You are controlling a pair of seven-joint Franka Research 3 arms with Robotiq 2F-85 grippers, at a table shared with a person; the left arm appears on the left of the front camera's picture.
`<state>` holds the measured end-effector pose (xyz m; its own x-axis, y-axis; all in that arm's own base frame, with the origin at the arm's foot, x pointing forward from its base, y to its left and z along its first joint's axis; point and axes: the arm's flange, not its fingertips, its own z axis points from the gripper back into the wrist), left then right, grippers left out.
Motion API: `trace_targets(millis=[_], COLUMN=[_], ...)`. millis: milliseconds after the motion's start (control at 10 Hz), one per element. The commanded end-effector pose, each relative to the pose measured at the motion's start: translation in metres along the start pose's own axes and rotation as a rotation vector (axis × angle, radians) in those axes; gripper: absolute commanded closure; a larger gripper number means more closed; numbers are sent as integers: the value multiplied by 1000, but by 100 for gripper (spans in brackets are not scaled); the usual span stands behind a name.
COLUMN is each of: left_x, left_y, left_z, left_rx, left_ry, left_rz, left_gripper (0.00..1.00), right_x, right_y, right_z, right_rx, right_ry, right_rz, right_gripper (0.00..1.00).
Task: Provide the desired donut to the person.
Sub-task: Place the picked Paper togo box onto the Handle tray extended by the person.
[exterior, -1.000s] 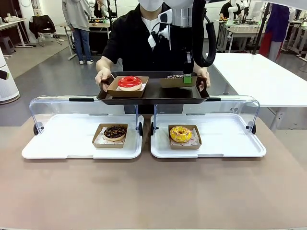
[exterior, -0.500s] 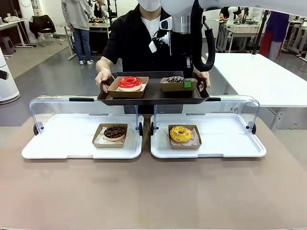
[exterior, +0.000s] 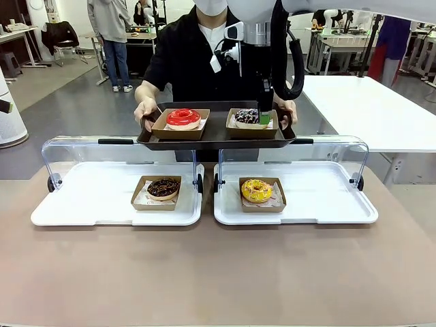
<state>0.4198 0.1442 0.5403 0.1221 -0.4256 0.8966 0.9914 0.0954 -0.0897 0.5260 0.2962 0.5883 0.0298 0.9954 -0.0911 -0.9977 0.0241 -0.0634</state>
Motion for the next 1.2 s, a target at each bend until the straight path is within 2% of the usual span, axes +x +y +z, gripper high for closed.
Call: trace_targets(millis=[0, 100, 200, 700, 900, 1100], left_x=[1, 1, 1, 1, 1, 1], left_y=[-1, -1, -1, -1, -1, -1], left_z=[0, 0, 0, 0, 0, 0], left_rx=[1, 1, 1, 1, 1, 1], left_ry=[-2, -2, -2, -2, -2, -2], left_rz=[-2, -2, -2, -2, -2, -2], left_gripper=[2, 2, 2, 2, 2, 2], right_x=[-5, -5, -6, -9, -18, -63], right_y=[3, 3, 3, 4, 13, 34], right_z=[-5, -5, -5, -4, 1, 36], right_rx=[-7, -7, -6, -5, -6, 21], right_ry=[-22, -23, -24, -21, 19, -95], right_rz=[27, 30, 27, 24, 44, 67], right_gripper=[0, 4, 0, 0, 0, 0])
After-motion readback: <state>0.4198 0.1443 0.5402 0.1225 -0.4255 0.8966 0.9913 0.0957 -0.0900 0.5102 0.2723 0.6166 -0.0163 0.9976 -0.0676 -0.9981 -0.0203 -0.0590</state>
